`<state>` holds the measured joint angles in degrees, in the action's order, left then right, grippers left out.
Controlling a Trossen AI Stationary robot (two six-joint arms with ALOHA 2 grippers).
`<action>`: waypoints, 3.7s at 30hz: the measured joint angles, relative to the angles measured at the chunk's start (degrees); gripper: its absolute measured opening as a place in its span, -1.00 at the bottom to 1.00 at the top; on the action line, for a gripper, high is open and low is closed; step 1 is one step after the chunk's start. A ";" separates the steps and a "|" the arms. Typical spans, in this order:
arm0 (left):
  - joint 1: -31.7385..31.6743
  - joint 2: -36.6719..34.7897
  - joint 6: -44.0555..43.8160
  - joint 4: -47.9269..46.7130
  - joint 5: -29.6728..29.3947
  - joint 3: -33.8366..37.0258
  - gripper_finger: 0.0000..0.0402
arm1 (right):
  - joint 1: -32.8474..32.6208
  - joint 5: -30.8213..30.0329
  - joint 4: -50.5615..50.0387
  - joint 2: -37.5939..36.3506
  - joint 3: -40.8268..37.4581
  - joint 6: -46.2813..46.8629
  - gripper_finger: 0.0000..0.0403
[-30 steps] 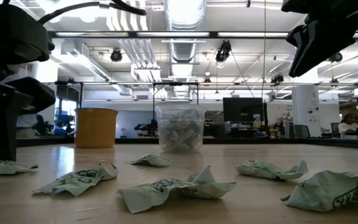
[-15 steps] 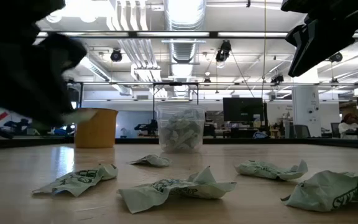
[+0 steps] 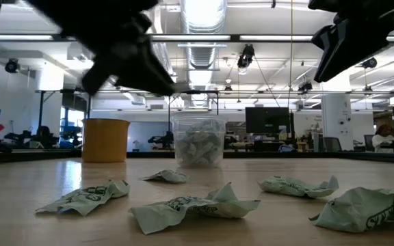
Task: Pick and place Stevia / Truvia into bins
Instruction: Put the stevia packet into the transparent container
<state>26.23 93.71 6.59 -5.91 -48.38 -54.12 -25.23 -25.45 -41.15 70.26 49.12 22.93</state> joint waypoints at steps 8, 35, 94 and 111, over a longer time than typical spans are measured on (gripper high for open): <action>-11.84 -0.09 9.54 4.37 6.44 -2.10 -0.60 | -0.01 0.00 0.70 0.00 -0.02 -0.67 -0.64; -22.03 -0.36 7.14 3.15 20.26 -1.56 -0.10 | -0.02 0.20 1.51 0.01 -0.10 -1.10 -0.64; -1.81 -7.72 -1.92 -4.13 22.40 0.76 0.03 | 0.02 30.41 62.11 34.84 -4.75 -28.93 0.23; -1.81 -7.72 -1.92 -4.08 22.40 0.76 0.03 | 0.35 30.01 61.51 37.83 -4.00 -27.42 0.26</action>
<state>24.43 86.00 4.67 -9.99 -25.98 -53.36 -24.89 4.56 20.36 108.09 45.12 -4.49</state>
